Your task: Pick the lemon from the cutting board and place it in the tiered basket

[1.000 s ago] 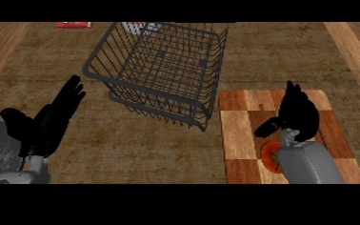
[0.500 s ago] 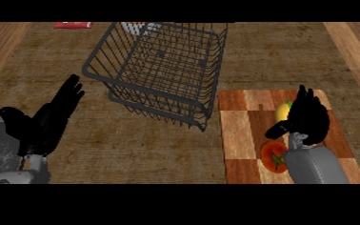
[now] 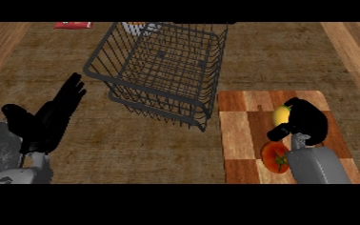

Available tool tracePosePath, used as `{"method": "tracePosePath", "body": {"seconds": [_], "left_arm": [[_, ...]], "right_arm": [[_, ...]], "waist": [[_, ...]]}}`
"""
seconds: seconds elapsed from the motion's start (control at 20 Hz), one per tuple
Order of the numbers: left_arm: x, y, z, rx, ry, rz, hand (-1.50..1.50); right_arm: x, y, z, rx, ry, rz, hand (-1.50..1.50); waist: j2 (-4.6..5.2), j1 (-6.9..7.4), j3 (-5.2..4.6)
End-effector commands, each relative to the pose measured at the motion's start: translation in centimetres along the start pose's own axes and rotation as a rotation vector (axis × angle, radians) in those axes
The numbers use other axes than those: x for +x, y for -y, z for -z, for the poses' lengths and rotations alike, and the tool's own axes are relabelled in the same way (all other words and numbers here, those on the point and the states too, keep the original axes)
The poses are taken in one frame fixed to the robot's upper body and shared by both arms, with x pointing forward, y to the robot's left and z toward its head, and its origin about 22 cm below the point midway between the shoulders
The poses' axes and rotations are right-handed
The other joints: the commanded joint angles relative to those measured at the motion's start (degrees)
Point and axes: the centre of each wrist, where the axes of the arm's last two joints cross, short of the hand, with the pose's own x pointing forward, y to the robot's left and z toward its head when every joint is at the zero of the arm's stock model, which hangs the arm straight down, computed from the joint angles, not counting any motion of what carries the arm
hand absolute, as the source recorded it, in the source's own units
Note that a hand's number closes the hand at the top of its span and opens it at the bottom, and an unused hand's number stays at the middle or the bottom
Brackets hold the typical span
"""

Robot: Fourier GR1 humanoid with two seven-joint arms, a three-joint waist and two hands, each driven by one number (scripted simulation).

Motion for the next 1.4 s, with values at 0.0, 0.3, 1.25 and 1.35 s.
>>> {"method": "tracePosePath", "body": {"seconds": [0.0,0.3,1.25,1.35], "left_arm": [[0.7,1.6,1.1,0.002,0.007,0.001,0.0],[0.1,-0.6,-0.9,-0.009,0.0,-0.015,0.0],[0.7,-0.6,-0.7,0.015,0.008,0.01,0.0],[-0.5,0.1,-1.0,0.003,-0.025,-0.005,0.0]], "right_arm": [[0.2,-1.3,0.6,0.041,0.027,-0.091,1.5],[0.7,-3.2,-0.7,-0.077,0.044,-0.136,1.5],[-6.3,10.6,-2.8,-0.396,1.006,0.433,1.5],[-5.8,13.4,-4.6,-0.371,1.06,0.44,1.5]], "waist": [[0.47,-0.06,0.53],[0.4,0.23,0.52],[0.04,-1.1,0.59],[0.12,-0.76,0.49]]}}
